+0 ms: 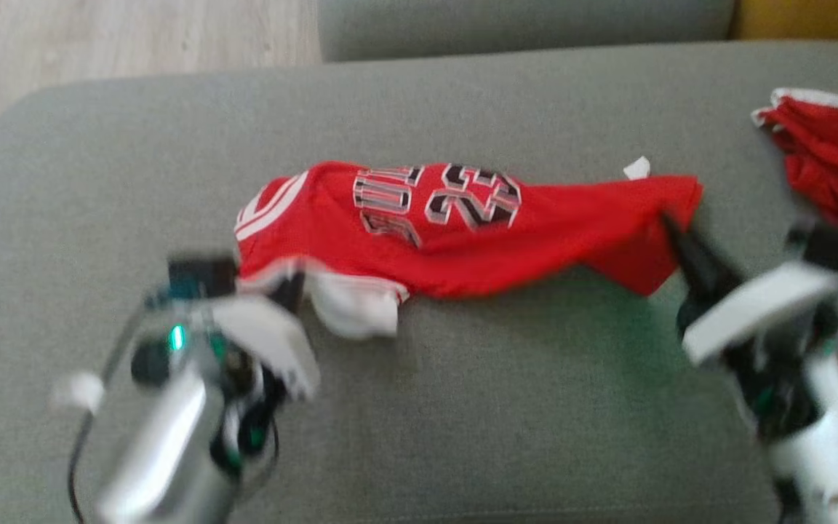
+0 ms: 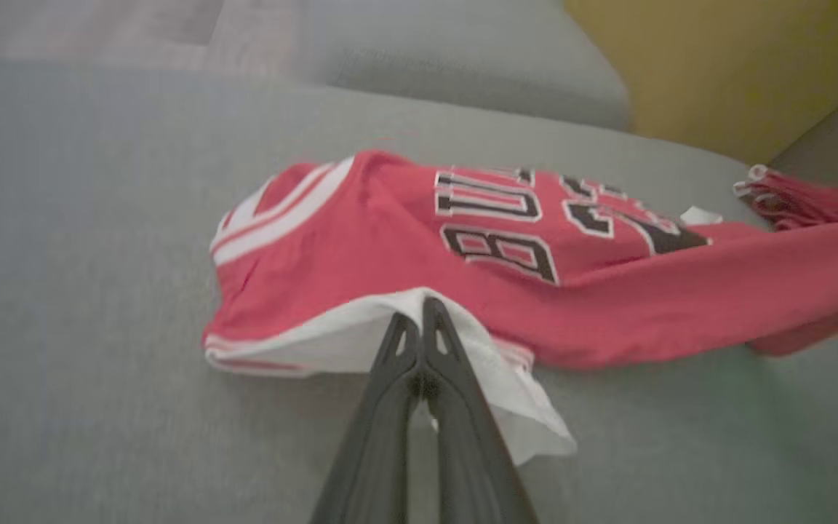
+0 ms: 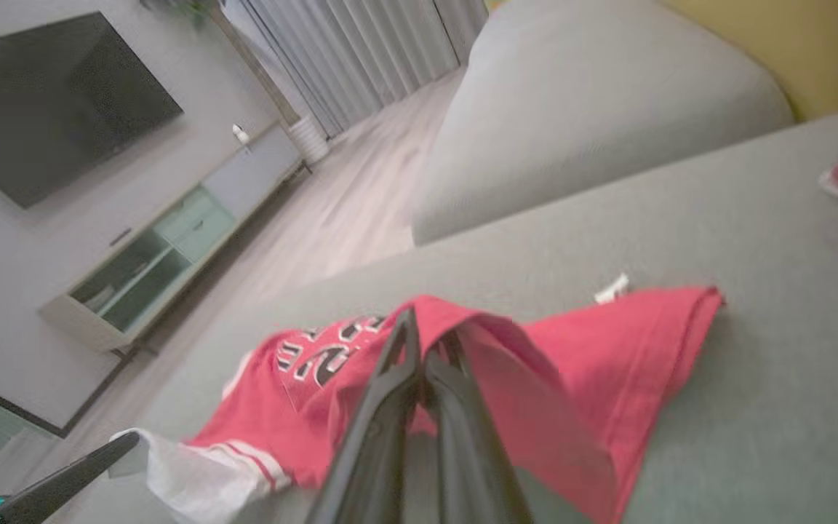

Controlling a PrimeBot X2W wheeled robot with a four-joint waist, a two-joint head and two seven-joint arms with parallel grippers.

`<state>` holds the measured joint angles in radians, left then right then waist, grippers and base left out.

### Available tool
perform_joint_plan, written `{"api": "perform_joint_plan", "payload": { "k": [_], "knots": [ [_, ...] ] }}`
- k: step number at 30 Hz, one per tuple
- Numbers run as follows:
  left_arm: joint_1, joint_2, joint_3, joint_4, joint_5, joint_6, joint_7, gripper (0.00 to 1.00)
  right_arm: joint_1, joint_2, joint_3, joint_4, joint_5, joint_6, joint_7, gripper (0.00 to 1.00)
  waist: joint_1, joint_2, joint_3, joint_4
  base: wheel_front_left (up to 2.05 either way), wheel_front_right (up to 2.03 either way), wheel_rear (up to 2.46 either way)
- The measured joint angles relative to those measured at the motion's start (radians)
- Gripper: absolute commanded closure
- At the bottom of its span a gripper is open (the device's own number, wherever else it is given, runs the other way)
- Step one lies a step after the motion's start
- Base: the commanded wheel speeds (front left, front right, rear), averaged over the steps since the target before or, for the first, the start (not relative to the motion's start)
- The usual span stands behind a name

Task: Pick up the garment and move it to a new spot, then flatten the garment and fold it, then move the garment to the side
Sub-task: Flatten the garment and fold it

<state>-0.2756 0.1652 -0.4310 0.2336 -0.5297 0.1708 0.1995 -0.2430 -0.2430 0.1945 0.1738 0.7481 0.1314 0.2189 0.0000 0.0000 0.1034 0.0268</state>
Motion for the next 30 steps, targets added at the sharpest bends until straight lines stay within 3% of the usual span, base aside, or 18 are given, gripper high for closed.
{"api": "perform_joint_plan", "payload": {
  "k": [6, 14, 22, 30],
  "knots": [
    [-0.358, 0.011, 0.019, 0.097, 0.032, -0.055, 0.019, 1.00, -0.341, -0.134, 0.043, 0.040, 0.070, 0.000, -0.029, 1.00, 0.0003, 0.0000, 0.118, -0.009, 0.00, 0.00, 0.00],
    [-0.841, -0.058, 0.038, 0.400, 0.058, -0.101, -0.031, 1.00, -0.781, -0.270, 0.199, 0.258, 0.155, 0.000, -0.121, 1.00, 0.0005, -0.0001, 0.295, -0.005, 0.00, 0.00, 0.00],
    [-1.194, -0.092, 0.110, 0.591, 0.057, -0.101, -0.143, 1.00, -1.101, -0.314, 0.316, 0.417, 0.212, 0.000, -0.203, 1.00, 0.0004, -0.0001, 0.377, 0.005, 0.00, 0.00, 0.00],
    [-1.477, -0.095, 0.136, 0.716, 0.053, -0.106, -0.219, 1.00, -1.362, -0.325, 0.383, 0.530, 0.282, 0.000, -0.256, 1.00, 0.0001, -0.0001, 0.387, -0.002, 0.00, 0.00, 0.00]
  ]
}}
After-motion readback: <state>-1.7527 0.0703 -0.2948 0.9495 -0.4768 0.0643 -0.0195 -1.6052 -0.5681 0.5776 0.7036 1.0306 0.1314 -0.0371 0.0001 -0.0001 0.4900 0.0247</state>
